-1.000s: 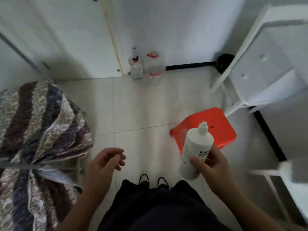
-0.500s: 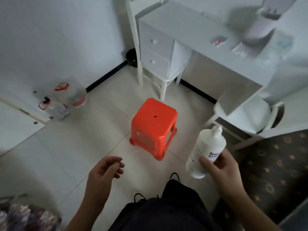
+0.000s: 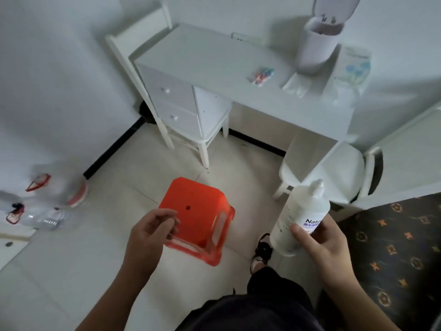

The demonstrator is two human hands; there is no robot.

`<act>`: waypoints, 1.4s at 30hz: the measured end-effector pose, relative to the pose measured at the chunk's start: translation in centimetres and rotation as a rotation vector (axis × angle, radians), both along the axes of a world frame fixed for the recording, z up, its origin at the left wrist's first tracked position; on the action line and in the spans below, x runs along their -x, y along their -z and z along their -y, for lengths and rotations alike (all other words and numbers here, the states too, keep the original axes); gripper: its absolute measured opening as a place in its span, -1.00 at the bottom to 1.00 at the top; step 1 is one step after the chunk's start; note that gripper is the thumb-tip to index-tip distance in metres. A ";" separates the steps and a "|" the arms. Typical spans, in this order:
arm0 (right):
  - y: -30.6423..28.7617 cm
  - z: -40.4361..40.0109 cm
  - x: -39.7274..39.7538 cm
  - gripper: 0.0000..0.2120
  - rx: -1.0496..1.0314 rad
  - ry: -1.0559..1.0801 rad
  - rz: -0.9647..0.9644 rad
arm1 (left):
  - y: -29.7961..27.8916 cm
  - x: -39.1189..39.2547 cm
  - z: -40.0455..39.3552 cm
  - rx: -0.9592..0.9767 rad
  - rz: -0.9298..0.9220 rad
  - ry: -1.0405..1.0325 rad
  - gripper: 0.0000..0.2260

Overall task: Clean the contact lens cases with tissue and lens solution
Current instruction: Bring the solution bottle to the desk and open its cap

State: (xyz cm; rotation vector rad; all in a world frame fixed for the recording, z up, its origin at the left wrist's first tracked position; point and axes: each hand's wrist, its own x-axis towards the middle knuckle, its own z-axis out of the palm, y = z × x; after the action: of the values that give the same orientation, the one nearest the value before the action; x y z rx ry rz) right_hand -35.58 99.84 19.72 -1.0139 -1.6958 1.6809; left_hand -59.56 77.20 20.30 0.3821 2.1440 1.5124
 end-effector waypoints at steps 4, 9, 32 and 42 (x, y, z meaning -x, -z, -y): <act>-0.9 -8.9 2.1 -0.62 0.038 -0.068 0.022 | -0.8 1.0 -8.8 -0.033 0.017 -0.052 -0.71; -1.9 -17.8 3.6 -0.56 0.043 -0.118 0.047 | -2.0 2.0 -17.4 -0.044 -0.010 -0.063 -0.76; 0.3 -36.9 19.2 -0.67 0.003 0.079 0.150 | 0.5 22.3 -42.5 -0.140 0.031 0.132 -0.82; 2.4 -40.2 37.8 -0.62 0.111 0.294 0.182 | 2.5 43.1 -50.4 0.031 0.082 0.468 -0.79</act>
State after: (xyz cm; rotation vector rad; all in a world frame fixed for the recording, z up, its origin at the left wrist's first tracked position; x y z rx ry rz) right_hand -73.43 140.04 17.27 -1.4306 -1.4864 1.5413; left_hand -102.70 127.65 17.77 0.7384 1.8445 1.2033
